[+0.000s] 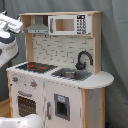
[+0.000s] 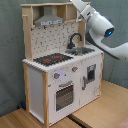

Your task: Play with the kitchen

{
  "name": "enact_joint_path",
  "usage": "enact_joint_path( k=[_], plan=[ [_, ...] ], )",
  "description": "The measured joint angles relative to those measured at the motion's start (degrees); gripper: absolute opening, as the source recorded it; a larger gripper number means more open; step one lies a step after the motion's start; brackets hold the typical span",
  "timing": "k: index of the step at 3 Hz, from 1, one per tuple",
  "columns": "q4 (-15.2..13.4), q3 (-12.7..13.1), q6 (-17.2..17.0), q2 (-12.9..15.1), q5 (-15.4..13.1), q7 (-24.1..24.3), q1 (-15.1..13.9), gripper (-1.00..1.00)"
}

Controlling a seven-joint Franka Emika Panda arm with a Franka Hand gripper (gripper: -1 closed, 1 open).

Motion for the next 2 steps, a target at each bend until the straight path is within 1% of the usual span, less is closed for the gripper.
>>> enact_joint_path(
  k=[1,2],
  plan=[
    [0.05,-1.02,-1.86,-4.09,2.4,3.77,-2.01,1.0],
    [0.08,-1.95,-4.67,-7.86,4.44,7.42,-3.55,1.0]
  ],
)
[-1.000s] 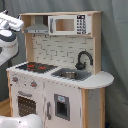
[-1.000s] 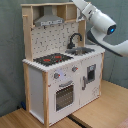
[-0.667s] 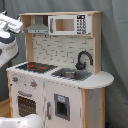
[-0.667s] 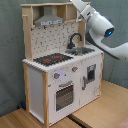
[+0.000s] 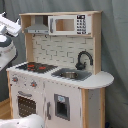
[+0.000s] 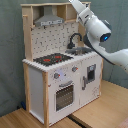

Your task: Play with the kitchen

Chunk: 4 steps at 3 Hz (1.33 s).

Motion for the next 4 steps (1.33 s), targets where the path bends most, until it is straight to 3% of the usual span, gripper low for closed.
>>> enact_joint_path(
  k=[2,4],
  plan=[
    [0.42,-0.26,-7.45,-3.57,1.12,10.07,-1.26,1.0],
    [2.35,0.23,-16.08,-3.6,0.27,18.42,-1.36,1.0]
  ],
)
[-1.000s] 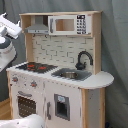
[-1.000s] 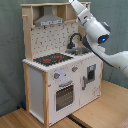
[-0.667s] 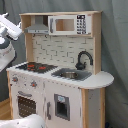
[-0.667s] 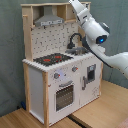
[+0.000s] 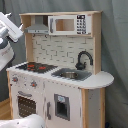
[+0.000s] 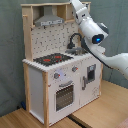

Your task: Play with the kitchen

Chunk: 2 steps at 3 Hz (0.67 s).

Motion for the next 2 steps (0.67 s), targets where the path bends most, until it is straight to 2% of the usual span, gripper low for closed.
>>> enact_joint_path(
  k=[2],
  plan=[
    [2.82,1.58,-10.37,0.31,-1.55,7.45,-0.08,1.0]
  ],
)
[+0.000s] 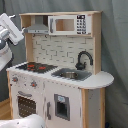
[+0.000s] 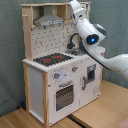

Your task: Play with the kitchen

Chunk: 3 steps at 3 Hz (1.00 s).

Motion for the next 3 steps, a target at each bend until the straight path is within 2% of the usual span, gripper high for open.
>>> enact_joint_path(
  k=[2,3],
  plan=[
    [0.91,2.31,-8.85,0.5,-3.08,8.08,0.01,1.0],
    [0.89,4.04,-13.61,1.65,-5.15,12.29,-0.01,1.0]
  ],
)
